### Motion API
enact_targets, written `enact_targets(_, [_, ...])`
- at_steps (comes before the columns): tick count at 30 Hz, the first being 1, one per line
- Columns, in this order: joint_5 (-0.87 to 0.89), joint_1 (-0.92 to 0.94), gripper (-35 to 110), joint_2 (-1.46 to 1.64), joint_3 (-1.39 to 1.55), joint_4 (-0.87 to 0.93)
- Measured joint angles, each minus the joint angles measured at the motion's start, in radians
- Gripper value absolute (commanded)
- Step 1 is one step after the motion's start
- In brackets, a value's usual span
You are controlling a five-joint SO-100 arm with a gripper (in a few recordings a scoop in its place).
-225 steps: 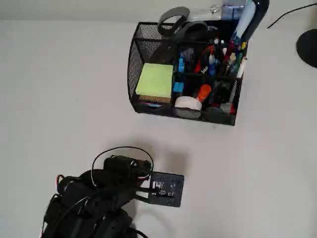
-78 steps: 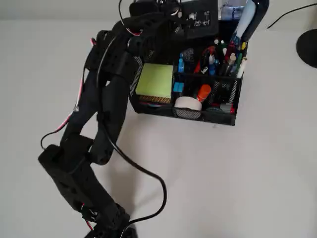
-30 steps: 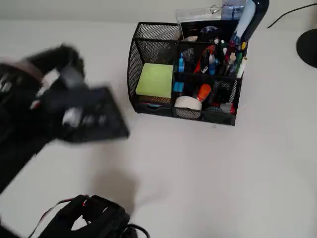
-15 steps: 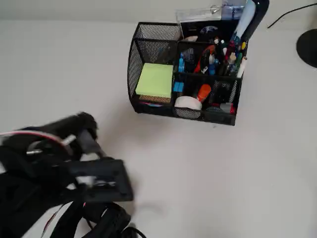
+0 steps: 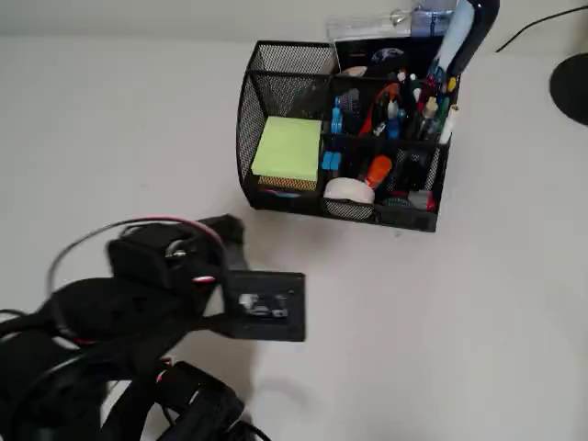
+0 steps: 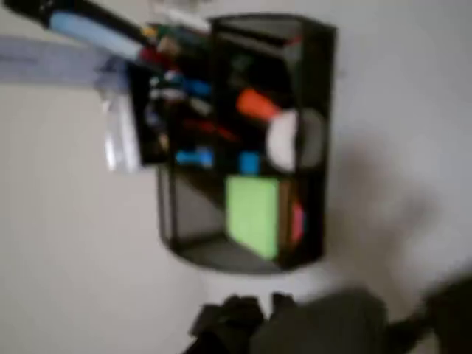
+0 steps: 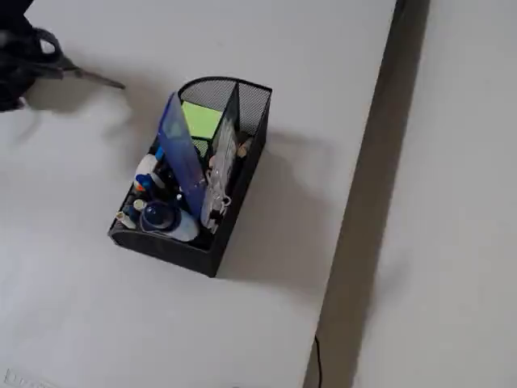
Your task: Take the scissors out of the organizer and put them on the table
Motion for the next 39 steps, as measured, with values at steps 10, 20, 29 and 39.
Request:
enact_targets(10, [-0.087,0.143,0,0.107,0.403,-0.38])
enact_targets(20, [-0.155,0.195,38,0.241,0.741,-0.621])
enact_targets(29, [-0.224,0.21,43,0.244,0.756,-0.581])
enact_targets(39, [-0.33,0.207,43,0.249,0.752,-0.393])
